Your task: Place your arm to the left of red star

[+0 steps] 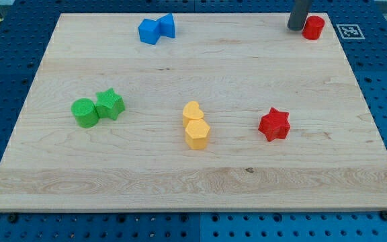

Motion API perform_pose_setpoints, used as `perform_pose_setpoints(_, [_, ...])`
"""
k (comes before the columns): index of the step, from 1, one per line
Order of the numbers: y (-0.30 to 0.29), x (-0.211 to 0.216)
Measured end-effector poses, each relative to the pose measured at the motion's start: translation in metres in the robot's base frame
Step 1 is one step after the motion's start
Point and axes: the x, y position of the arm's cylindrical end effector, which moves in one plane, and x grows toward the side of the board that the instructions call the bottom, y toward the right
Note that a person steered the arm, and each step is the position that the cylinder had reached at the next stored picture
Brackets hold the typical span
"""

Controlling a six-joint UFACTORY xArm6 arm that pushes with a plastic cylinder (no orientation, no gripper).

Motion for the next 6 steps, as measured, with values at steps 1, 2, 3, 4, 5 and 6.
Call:
perform_pose_setpoints(1, [0.0, -0.004])
perform_pose_setpoints(2, [-0.008, 0.01])
perform_pose_setpoints(3, [-0.026, 0.057])
perform_pose_setpoints(4, [-0.048, 0.104])
perform_pose_setpoints(5, [-0.08, 0.117])
perform_pose_setpoints(6, [-0.117, 0.117])
